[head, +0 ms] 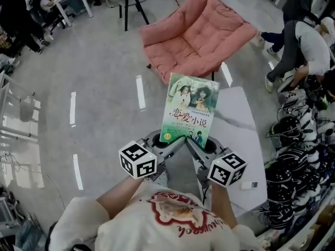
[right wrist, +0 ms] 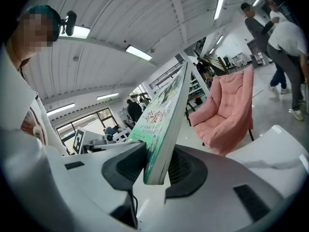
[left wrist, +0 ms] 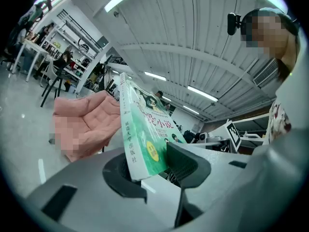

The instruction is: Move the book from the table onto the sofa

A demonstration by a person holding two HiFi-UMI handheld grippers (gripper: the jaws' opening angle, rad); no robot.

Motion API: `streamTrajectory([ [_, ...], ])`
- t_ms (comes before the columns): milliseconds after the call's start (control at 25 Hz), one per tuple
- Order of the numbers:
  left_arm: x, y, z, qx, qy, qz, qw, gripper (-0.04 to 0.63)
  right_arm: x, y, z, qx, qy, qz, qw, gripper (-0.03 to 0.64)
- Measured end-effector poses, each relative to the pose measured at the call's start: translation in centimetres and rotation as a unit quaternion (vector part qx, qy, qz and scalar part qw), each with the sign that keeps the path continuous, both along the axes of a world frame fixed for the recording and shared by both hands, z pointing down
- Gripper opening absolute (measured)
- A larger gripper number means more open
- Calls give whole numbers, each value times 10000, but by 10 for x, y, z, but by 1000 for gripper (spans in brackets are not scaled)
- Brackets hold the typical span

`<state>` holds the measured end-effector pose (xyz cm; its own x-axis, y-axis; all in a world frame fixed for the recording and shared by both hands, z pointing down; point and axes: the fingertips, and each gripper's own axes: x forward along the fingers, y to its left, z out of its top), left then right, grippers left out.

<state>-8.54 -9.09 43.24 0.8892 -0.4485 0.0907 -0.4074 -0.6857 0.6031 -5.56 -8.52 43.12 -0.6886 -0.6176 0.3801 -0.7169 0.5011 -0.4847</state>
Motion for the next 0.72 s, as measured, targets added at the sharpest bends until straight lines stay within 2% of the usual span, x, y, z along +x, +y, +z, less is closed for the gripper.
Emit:
streamTrajectory([
  [160, -36, -56, -10, 56, 4, -91, 9999, 135, -35, -56, -9, 50, -102, -57, 9999, 115],
  [360, -65, -83, 9, 17, 141, -297, 9995, 135, -64, -85, 8, 73, -92, -231, 9997, 116],
  [720, -99, -128, 15, -23, 93, -413, 9991, 135, -98, -130, 15, 17, -106, -276, 9996, 115],
])
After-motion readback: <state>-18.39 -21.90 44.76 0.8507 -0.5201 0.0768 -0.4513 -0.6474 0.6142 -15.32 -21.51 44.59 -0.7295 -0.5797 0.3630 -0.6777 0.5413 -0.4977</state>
